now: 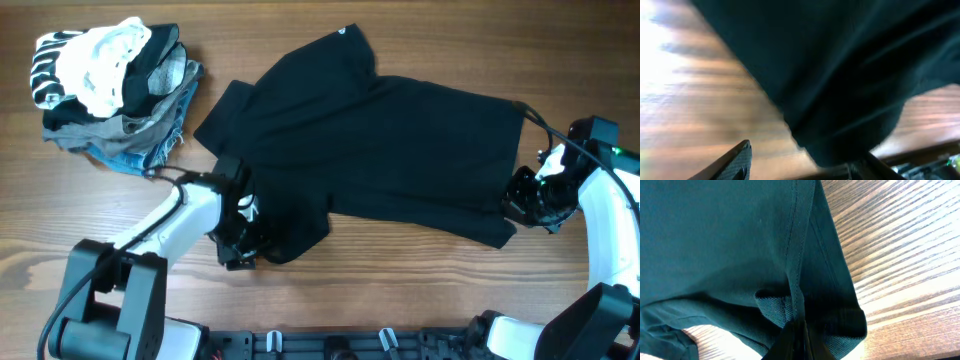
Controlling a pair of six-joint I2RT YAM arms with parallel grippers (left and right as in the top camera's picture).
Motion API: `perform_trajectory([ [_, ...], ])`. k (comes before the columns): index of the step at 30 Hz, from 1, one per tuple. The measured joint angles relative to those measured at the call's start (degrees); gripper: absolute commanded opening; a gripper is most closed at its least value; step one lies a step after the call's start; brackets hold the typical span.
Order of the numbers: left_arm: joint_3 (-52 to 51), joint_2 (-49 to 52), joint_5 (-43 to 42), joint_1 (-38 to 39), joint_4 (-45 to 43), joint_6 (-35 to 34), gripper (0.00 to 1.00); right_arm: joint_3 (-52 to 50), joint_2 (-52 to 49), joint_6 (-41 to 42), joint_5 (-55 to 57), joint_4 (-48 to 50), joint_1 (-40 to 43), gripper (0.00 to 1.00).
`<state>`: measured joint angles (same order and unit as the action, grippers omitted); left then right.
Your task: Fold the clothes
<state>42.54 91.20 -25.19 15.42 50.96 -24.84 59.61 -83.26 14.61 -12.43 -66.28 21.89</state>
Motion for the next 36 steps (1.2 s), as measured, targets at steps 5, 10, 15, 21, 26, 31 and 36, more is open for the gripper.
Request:
perform_trajectory([
  [5, -2.27, -0.02, -2.84, 0.0, -7.3, -2.71, 0.38, -0.02, 0.0, 0.0, 0.0, 0.83, 0.0, 0.08],
  [10, -2.38, -0.02, -3.21, 0.0, -9.88, -2.93, 0.04, -0.02, 0.0, 0.0, 0.0, 1.33, 0.0, 0.13],
  [15, -2.08, -0.02, -4.13, -0.04, -2.58, -1.51, 0.04, 0.0, 0.0, 0.33, 0.07, 3.13, 0.0, 0.6],
  [21, 1.81, -9.44, -3.17, -4.81, 7.13, -0.31, 0.04, -4.87, 0.02, 0.72, 1.36, 5.86, 0.0, 0.68],
  [26, 2.69, -20.81, 1.57, -9.38, 12.11, -0.07, 0.04, -16.48, 0.02, 1.99, 0.61, 17.2, 0.0, 0.64],
  [31, 2.71, -23.82, 2.89, -10.25, 12.7, -0.04, 0.04, -22.64, 0.42, 0.24, -3.93, 25.66, 0.17, 0.49],
  [36, 2.71, -23.82, 2.91, -10.25, 12.7, -0.04, 0.04, -23.8, 0.44, -1.62, -10.54, 25.18, 0.22, 0.05],
])
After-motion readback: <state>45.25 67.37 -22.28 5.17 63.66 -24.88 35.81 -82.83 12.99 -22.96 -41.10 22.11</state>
